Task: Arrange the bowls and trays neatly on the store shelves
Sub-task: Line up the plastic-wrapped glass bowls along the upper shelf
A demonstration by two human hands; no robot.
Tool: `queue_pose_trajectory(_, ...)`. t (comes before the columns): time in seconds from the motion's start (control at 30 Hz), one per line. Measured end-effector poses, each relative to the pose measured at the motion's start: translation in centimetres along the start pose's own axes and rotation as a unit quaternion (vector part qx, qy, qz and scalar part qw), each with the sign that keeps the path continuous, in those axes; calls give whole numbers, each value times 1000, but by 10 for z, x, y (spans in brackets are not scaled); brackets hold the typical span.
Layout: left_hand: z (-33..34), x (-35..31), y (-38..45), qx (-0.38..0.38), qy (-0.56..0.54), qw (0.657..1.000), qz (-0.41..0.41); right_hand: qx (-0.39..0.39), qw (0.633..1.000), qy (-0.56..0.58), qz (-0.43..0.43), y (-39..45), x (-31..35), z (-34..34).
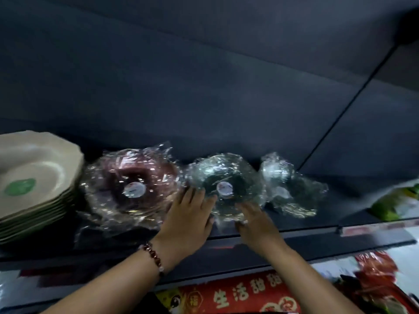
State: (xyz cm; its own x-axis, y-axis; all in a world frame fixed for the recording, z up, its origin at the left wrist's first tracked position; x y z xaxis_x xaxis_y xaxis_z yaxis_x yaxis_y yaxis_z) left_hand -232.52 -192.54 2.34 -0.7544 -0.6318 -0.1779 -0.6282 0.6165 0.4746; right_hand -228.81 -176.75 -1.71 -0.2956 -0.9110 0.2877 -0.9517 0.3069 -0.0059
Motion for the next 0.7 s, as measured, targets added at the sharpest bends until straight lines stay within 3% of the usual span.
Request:
queue_pose_trajectory(0.37, 151, -212, 118, 79, 32, 993, 80, -55, 998, -11, 16, 2, -247, -69)
queue_pose_trajectory(0.53, 195, -235, 160, 117, 68, 989, 55, -36, 999, -28, 8, 38, -302, -66)
queue_pose_trajectory(0.7, 228, -229, 175, 132, 82, 987, 51, -30, 998, -46, -41, 59, -316, -48)
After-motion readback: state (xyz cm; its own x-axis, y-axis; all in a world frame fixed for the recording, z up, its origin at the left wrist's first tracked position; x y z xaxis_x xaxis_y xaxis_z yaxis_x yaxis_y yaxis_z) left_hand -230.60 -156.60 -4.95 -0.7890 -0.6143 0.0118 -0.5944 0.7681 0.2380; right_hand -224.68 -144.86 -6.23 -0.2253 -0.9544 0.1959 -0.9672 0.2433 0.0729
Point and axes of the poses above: each hand's wrist, its own y-axis towards the middle knuckle, its own z-axis out of the palm, x = y × z, the point moved 10 cm from there along y, towards the middle knuckle, and after that the axes turned 7 degrees about -x, right-handed, at the moved point
